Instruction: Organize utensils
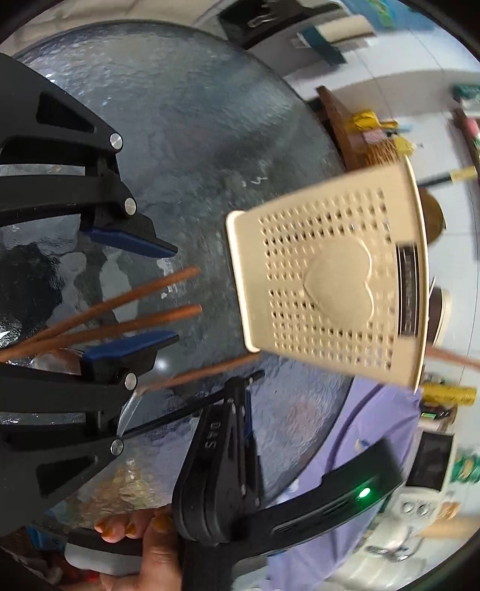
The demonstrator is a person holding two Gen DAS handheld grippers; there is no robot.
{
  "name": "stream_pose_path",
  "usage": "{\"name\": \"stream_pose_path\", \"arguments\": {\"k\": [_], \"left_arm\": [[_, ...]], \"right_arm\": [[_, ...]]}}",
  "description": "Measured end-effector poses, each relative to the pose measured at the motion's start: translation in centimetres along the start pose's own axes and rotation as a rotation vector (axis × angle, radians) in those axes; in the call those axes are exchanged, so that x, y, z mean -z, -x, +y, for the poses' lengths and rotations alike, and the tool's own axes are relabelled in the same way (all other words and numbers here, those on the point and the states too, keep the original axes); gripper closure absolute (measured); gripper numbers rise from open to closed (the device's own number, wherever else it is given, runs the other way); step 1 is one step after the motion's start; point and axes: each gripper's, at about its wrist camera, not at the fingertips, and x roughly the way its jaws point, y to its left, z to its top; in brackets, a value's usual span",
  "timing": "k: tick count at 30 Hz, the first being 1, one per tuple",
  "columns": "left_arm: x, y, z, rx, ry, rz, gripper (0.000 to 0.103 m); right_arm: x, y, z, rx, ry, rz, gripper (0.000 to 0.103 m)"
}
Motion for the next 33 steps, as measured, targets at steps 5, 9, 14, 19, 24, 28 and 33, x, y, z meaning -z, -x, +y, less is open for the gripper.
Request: {"name": "stream_pose_path", "arguments": {"k": [5, 9, 14, 19, 24, 28, 33], "left_arm": [[-1.4, -1.2, 0.6, 0.059, 0.069, 0.036, 0.066], [-2.1, -2.6, -0.2, 0.077, 0.049, 0.076, 0.068], [-2.1, -4.1, -1.0, 0.079, 0.037, 0.118, 0.071], [-2.3, -4.7, -1.8, 0.041, 0.003, 0.132, 0.071], [-2.6, -5.2, -2.1, 0.014, -0.024, 0.133, 0.074], [-2.7, -5.6, -2.9, 0.003, -0.033, 0.129, 0.082], [-2.9, -6.0, -3.5, -0.012, -0.034, 0.124, 0.094]], "right_arm": [[0.0, -0.1, -0.6, 0.022, 0.034, 0.0, 0.091], [0.4, 0.2, -1.4, 0.014, 0.019, 0.002, 0.092], [0.5, 0.3, -1.9, 0.012, 0.01, 0.002, 0.092], [0.5, 0.3, -1.8, 0.016, 0.014, 0.001, 0.092], [0.5, 0.2, -1.7, 0.023, 0.011, -0.006, 0.092], [0.6, 0.2, -1.5, 0.039, 0.02, -0.016, 0.092], [1.0, 0.2, -1.1, 0.05, 0.004, -0.034, 0.092]]}}
